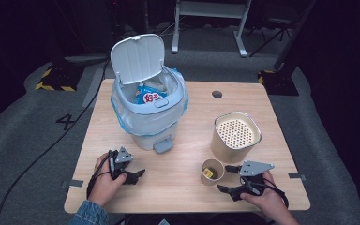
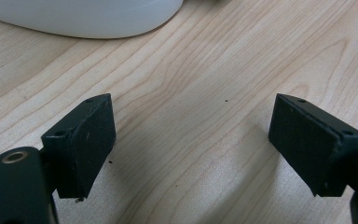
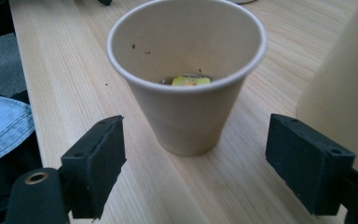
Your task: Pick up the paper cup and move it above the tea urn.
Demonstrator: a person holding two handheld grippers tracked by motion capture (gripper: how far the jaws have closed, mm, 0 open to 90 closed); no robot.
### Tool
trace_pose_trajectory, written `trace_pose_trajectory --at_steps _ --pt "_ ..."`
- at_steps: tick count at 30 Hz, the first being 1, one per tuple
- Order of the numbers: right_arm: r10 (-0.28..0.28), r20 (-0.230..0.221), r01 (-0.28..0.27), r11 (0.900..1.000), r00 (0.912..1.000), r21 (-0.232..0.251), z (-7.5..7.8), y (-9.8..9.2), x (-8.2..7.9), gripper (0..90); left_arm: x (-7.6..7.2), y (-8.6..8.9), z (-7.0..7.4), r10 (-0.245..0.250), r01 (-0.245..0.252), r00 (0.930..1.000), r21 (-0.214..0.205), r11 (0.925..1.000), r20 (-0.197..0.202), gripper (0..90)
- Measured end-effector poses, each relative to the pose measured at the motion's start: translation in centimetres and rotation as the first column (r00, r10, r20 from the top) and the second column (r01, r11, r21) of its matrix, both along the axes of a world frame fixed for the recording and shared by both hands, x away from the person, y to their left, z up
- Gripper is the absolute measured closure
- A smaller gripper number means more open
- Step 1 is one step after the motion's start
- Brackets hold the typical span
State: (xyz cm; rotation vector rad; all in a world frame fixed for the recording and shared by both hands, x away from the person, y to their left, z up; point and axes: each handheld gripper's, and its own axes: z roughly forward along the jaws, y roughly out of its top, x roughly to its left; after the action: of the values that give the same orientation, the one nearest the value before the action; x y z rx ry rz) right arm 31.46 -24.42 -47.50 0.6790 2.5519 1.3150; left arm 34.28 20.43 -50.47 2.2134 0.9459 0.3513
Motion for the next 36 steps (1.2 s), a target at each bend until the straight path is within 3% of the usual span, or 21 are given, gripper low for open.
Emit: trace_pose_trajectory --at_steps 7,12,21,27,36 --pt "-0.024 0.019 0.024 0.9993 0.9995 0.028 -0.7 1.6 0.5 20.9 0.0 0.0 0.0 0.000 0.000 1.0000 0.000 1.0000 0.000 15.2" --pt "-0.016 0.038 0.015 0.9998 0.9991 0.014 -1.2 2.5 0.7 23.0 0.0 0.0 0.0 0.000 0.000 1.0000 -0.001 1.0000 -0.001 15.0" --pt "-0.027 0.071 0.022 0.9981 0.9971 0.058 -1.7 3.4 0.9 28.1 0.1 0.0 0.0 -0.001 0.001 1.0000 0.001 1.0000 0.000 14.7" --pt "-0.005 0.069 0.001 0.9984 0.9976 0.057 -1.4 3.1 0.8 29.7 0.1 0.0 0.0 0.000 0.000 1.0000 0.001 1.0000 0.001 14.6" --pt "0.042 0.081 -0.049 0.9951 0.9958 0.086 0.7 1.9 0.6 31.1 0.1 0.0 0.0 0.000 0.000 1.0000 0.002 1.0000 0.001 14.5"
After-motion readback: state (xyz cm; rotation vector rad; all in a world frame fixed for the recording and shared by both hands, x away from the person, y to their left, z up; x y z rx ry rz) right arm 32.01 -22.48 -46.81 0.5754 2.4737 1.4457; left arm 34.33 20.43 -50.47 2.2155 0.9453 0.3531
